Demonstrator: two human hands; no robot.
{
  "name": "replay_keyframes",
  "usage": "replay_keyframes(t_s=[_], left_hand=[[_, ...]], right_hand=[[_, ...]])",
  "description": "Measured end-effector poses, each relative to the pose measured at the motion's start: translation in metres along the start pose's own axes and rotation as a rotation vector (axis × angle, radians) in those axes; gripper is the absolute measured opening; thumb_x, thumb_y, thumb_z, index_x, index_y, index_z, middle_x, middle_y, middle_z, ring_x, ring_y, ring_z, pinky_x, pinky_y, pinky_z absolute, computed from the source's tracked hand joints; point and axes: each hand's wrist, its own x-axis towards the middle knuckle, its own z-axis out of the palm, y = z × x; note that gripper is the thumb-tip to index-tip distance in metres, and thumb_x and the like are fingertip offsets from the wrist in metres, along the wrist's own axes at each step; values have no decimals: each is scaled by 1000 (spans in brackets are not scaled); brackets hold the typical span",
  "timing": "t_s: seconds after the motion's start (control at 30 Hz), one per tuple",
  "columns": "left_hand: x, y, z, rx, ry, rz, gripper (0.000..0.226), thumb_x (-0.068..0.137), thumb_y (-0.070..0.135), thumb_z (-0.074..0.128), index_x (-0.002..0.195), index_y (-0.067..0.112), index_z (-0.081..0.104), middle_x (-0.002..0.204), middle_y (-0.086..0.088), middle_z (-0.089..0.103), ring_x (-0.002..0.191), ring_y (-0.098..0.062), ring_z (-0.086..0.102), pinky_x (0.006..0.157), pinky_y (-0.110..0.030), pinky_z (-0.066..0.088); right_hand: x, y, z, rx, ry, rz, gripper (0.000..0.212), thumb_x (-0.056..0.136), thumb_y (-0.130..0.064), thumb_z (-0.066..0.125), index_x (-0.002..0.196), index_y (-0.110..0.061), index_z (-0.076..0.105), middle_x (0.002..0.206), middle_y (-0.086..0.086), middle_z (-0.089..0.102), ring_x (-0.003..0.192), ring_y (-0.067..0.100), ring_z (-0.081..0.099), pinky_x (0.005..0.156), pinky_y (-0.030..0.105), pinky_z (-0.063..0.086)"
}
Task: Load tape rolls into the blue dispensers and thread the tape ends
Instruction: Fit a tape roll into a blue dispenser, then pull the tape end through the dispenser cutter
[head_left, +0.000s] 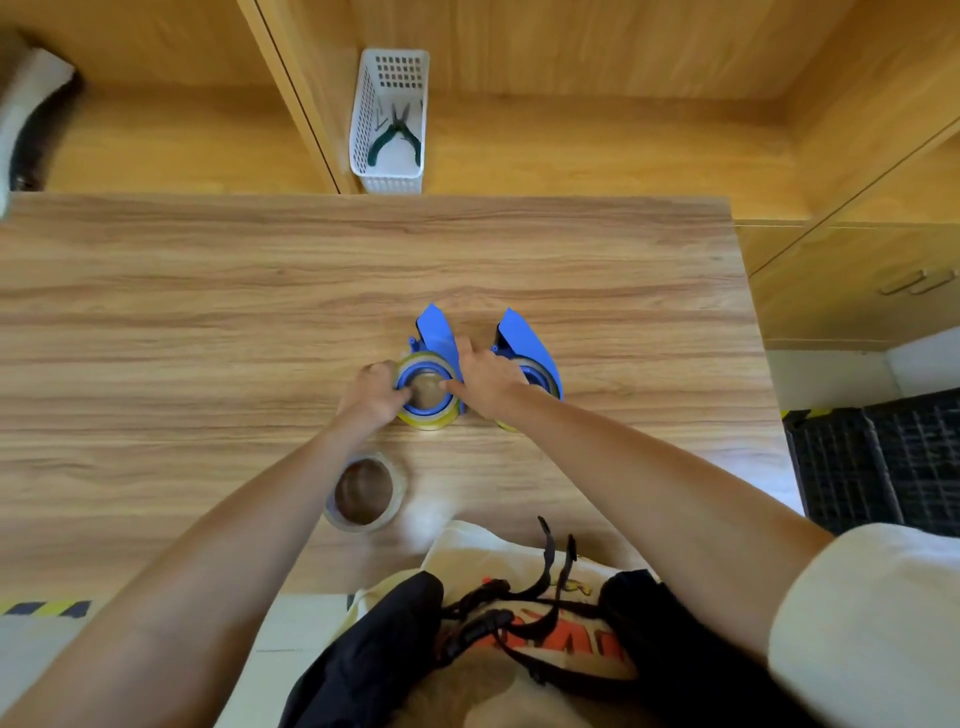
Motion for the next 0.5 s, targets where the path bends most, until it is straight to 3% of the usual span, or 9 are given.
replay_keyframes(t_s=[0.27, 0.4, 0.5], left_hand=[[-12, 8, -13, 24, 100, 86, 33, 87, 30, 64, 114, 12, 62, 114, -15, 59, 107, -38, 60, 82, -42, 47], [-22, 20, -18, 21, 173, 142, 49, 88, 36, 62, 133, 17, 55, 130, -10, 51, 115, -36, 57, 87, -43, 46], [-28, 25, -23, -132, 269, 193, 48, 90, 45, 59, 133, 24, 56, 130, -5, 51, 114, -32, 57, 92, -44, 49]], right_hand=[[9, -5, 0, 106, 44, 138, 56, 96, -33, 59, 137, -8, 31, 112, 18, 63, 98, 37, 65, 63, 40, 43], [7, 1, -6, 307, 77, 172, 59, 96, -24, 59, 141, -9, 25, 81, 10, 56, 72, 29, 59, 55, 37, 42], [2, 9, -12, 494, 141, 188, 68, 95, -20, 58, 148, -10, 17, 83, 9, 55, 56, 21, 54, 44, 27, 37]])
